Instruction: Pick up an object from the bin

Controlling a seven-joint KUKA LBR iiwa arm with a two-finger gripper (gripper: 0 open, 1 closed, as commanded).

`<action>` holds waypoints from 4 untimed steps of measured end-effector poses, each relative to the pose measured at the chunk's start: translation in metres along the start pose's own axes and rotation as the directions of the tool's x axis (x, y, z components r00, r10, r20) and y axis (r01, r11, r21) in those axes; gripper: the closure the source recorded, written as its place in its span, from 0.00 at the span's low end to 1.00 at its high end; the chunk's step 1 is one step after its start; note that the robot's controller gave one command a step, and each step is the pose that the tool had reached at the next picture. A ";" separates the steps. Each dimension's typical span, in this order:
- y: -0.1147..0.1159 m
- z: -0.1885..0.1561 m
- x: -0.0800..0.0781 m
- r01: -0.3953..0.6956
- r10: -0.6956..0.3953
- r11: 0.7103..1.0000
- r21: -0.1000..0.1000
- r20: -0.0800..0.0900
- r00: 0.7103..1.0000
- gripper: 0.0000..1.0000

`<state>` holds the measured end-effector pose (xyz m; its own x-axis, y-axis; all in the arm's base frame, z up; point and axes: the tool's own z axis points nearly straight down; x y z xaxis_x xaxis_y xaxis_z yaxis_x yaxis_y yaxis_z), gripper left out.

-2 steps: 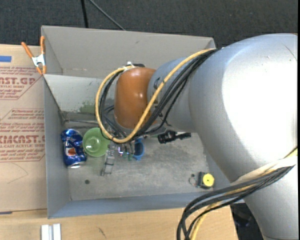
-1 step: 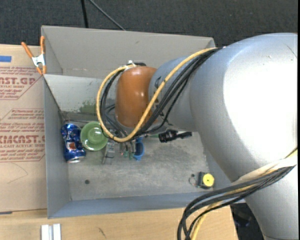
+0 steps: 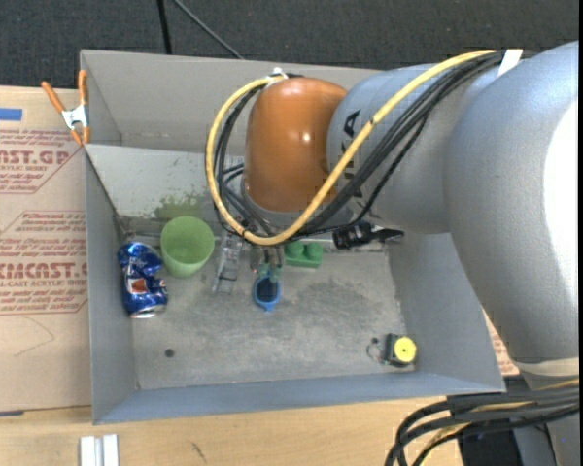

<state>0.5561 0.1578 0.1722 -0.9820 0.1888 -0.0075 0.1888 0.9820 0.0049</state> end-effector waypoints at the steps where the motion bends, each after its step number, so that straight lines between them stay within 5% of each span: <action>1: 0.010 0.024 -0.009 -0.439 0.439 0.899 0.008 -0.005 0.899 1.00; 2: 0.009 0.023 -0.009 -0.438 0.438 0.899 0.009 -0.003 0.899 0.00; 3: 0.064 0.092 0.003 -0.418 0.418 0.908 0.012 -0.007 0.908 0.00; 4: 0.063 0.088 0.001 -0.420 0.420 0.907 0.009 -0.004 0.907 1.00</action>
Offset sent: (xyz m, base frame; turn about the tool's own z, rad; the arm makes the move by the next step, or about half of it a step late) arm 0.0110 0.0075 -0.0224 0.4550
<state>0.5680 0.2200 0.0843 -0.8116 0.5842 -0.0012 0.5842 0.8116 -0.0010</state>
